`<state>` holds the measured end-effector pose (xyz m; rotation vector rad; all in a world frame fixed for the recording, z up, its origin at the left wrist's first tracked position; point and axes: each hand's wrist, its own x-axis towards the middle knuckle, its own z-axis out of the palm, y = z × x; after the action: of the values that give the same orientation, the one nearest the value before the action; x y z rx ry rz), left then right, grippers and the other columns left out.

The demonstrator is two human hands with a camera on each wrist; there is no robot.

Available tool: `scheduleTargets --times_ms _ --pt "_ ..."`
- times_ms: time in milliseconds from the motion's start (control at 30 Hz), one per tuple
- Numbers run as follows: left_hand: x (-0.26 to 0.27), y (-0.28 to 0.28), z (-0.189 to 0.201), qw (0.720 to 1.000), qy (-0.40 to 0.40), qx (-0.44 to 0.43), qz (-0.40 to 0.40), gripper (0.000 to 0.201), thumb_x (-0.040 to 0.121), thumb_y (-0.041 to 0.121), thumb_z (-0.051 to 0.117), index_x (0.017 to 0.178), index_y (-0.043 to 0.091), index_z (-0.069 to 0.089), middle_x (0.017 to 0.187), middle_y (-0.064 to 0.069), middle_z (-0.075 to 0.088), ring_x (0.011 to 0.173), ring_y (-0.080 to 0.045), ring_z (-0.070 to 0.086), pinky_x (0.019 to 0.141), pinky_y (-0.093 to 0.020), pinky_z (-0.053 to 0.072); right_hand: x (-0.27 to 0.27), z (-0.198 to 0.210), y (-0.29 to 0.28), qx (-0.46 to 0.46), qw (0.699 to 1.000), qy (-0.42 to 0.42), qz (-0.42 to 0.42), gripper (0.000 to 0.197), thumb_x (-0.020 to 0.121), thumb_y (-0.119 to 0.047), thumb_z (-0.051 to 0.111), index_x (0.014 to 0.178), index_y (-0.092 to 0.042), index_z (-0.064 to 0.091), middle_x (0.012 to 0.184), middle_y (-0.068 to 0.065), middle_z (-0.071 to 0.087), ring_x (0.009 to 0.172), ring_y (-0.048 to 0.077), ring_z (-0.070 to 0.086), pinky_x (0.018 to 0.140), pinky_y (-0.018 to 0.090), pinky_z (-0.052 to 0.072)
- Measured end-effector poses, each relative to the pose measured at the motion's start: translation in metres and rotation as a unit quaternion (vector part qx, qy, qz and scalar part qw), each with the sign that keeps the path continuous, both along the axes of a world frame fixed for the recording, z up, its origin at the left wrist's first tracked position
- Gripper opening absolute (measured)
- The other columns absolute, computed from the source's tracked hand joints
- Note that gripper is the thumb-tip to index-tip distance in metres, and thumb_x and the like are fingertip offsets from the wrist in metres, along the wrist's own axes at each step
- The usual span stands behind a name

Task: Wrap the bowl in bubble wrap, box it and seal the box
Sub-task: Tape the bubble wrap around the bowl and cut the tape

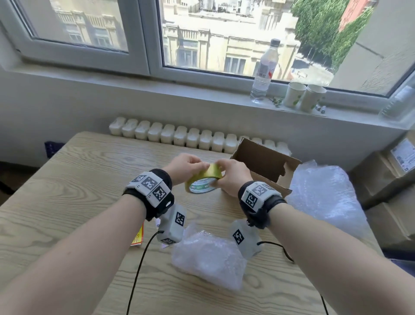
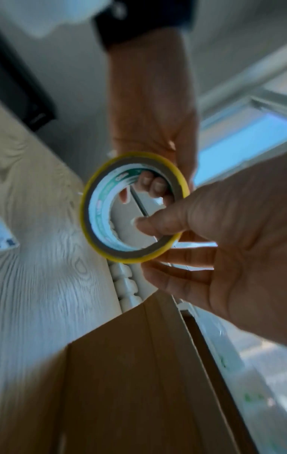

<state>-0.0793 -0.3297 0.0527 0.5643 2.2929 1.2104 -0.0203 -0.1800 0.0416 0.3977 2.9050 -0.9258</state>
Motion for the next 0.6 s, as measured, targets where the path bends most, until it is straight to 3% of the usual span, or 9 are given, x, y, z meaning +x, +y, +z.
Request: scheduleTargets --times_ms 67,200,267,367,433,533,600 --pt "0.003 -0.002 0.007 1.000 -0.016 0.021 0.005 0.024 0.094 0.030 0.055 0.092 0.009 0.066 0.076 -0.001 0.063 0.069 -0.012 0.057 0.072 -0.024 0.047 0.004 0.007 0.006 -0.049 0.998 -0.007 -0.031 0.039 0.074 -0.017 0.079 0.110 -0.021 0.065 0.099 -0.005 0.061 0.093 0.013 0.057 0.079 0.026 0.046" --pt "0.008 -0.008 0.017 0.996 -0.046 0.075 0.019 0.036 0.088 0.035 0.062 0.097 0.000 0.067 0.086 -0.009 0.066 0.083 -0.021 0.058 0.091 -0.039 0.047 0.012 0.020 0.014 -0.173 0.984 -0.014 -0.043 0.032 0.072 -0.005 0.080 0.096 -0.020 0.065 0.101 0.005 0.066 0.093 0.022 0.068 0.081 0.036 0.059" --pt "0.013 -0.004 0.024 0.996 -0.036 0.078 0.013 0.034 0.087 0.035 0.063 0.095 0.002 0.069 0.083 -0.007 0.066 0.080 -0.019 0.058 0.086 -0.037 0.048 0.016 0.025 0.013 -0.151 0.988 0.009 -0.033 0.030 0.073 -0.010 0.079 0.097 -0.019 0.062 0.099 0.003 0.065 0.091 0.022 0.068 0.080 0.036 0.058" --pt "0.021 0.009 0.034 0.998 0.003 0.055 -0.008 0.024 0.090 0.032 0.061 0.087 0.010 0.069 0.075 0.000 0.064 0.068 -0.012 0.057 0.071 -0.025 0.047 0.022 0.036 0.008 -0.006 0.999 0.035 0.005 0.031 0.075 -0.025 0.077 0.101 -0.022 0.062 0.092 -0.004 0.063 0.087 0.015 0.061 0.075 0.028 0.048" --pt "0.024 0.016 0.038 0.999 0.008 0.049 -0.013 0.022 0.091 0.032 0.059 0.085 0.013 0.066 0.075 0.001 0.063 0.065 -0.011 0.057 0.066 -0.021 0.045 0.024 0.043 0.010 0.015 0.999 0.036 -0.004 0.023 0.076 -0.018 0.072 0.098 -0.019 0.064 0.091 0.000 0.064 0.088 0.018 0.062 0.073 0.029 0.049" --pt "0.024 0.022 0.043 0.996 -0.024 0.081 -0.020 0.024 0.092 0.030 0.058 0.091 0.008 0.064 0.079 -0.004 0.063 0.071 -0.017 0.058 0.075 -0.028 0.047 0.026 0.047 0.025 -0.102 0.993 0.016 -0.052 0.021 0.077 0.000 0.063 0.090 -0.015 0.065 0.098 0.008 0.067 0.088 0.022 0.067 0.075 0.037 0.059" --pt "0.023 0.025 0.046 0.992 -0.051 0.109 -0.035 0.023 0.092 0.028 0.057 0.091 0.007 0.064 0.080 -0.005 0.063 0.075 -0.018 0.059 0.083 -0.031 0.048 0.031 0.048 0.033 -0.214 0.974 0.004 -0.068 0.023 0.081 0.009 0.058 0.086 -0.013 0.061 0.101 0.012 0.066 0.086 0.022 0.067 0.069 0.034 0.061"
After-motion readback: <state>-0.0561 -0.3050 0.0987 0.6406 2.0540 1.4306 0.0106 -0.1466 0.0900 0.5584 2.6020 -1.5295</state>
